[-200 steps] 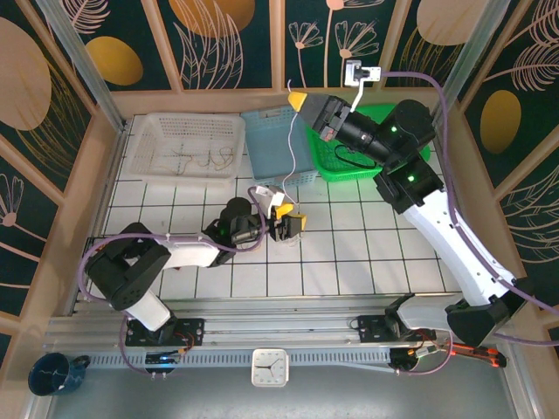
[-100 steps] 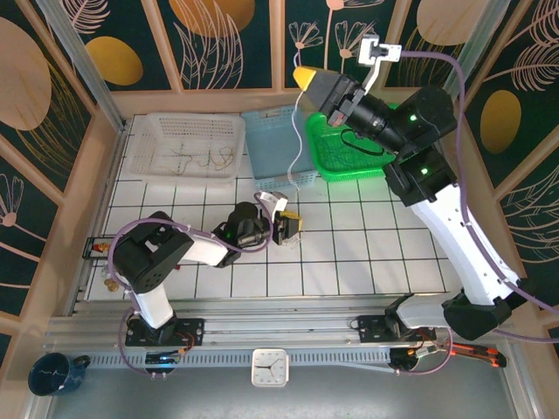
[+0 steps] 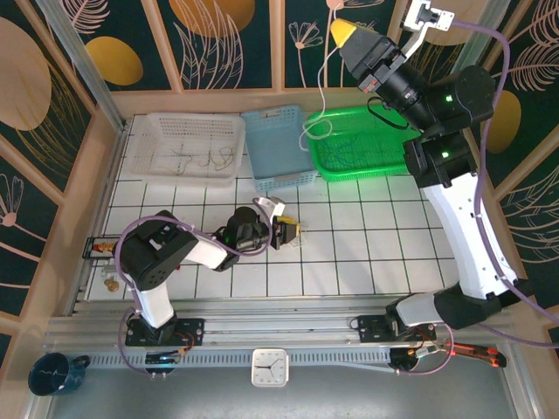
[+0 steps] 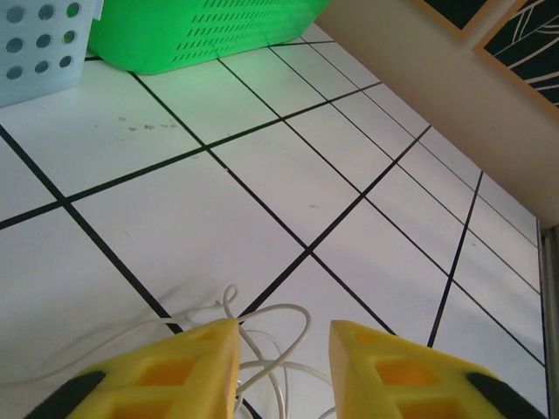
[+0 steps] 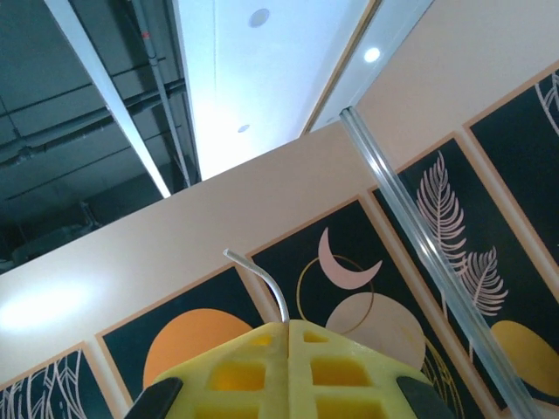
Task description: Untangle the cables
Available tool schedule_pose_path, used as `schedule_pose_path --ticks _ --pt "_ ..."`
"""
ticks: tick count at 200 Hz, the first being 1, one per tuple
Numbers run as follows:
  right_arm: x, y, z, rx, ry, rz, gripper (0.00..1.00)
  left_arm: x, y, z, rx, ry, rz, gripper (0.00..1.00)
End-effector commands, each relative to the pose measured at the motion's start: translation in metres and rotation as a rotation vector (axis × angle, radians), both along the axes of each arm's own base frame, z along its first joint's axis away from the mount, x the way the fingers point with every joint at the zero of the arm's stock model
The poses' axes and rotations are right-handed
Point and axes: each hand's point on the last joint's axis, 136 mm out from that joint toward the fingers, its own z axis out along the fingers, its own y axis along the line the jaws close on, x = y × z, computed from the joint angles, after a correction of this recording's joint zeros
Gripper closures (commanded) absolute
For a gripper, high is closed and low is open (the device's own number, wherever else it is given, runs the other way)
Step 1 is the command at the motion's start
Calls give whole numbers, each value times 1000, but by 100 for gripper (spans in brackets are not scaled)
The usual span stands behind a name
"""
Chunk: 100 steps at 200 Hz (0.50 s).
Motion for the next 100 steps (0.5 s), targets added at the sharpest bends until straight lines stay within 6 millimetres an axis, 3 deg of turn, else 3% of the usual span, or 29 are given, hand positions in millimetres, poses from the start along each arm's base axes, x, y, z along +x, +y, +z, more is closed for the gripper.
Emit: schedule_pose_path --ticks 1,50,100 --pt "4 -4 5 11 -36 3 100 2 1 37 -75 -57 19 58" --pt "48 -2 -26 -1 26 -25 100 -4 20 78 -108 -107 74 34" --pt "108 7 -61 -22 101 -20 100 -14 61 95 -77 -150 195 8"
